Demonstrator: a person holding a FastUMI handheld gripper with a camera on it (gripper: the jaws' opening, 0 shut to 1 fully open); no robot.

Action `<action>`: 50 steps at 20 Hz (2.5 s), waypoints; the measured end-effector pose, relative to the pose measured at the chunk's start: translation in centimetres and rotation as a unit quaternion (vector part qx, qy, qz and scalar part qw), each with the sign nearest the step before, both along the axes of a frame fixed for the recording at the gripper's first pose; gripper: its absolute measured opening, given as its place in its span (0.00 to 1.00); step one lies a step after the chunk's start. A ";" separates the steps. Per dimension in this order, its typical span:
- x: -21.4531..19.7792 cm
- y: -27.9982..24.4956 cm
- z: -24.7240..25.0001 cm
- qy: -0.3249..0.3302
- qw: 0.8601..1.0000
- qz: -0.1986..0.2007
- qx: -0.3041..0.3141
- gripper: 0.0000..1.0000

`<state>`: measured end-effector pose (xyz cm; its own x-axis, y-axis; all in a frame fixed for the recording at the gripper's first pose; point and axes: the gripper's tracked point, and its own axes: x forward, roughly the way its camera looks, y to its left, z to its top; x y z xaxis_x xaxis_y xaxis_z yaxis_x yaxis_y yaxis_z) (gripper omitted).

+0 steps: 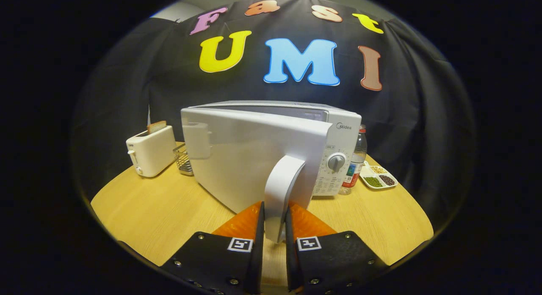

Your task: Open the microwave, put the food inside, and close the microwave door.

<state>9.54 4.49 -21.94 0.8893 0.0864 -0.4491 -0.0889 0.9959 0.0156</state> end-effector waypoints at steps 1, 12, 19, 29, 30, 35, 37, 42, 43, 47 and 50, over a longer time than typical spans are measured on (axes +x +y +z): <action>-0.7 0.6 0.0 0.002 1.000 0.006 0.001 0.24; -6.8 8.7 0.3 0.012 0.997 0.070 -0.004 0.27; -9.7 15.3 0.6 0.008 0.994 0.113 -0.009 0.28; -10.8 19.6 0.8 0.021 0.995 0.085 -0.038 0.28; -10.9 20.0 0.9 0.024 0.996 0.082 -0.038 0.28; -12.6 23.8 1.2 0.031 0.994 0.104 -0.018 0.32; -13.3 25.9 1.2 0.030 0.990 0.136 -0.011 0.44; -15.7 31.5 2.1 0.059 0.963 0.254 0.072 0.50; -16.3 31.8 2.9 0.053 0.958 0.270 0.083 0.50; -19.0 32.0 7.0 0.015 0.940 0.321 0.117 0.78; -19.3 29.2 9.9 -0.029 0.942 0.316 0.111 0.99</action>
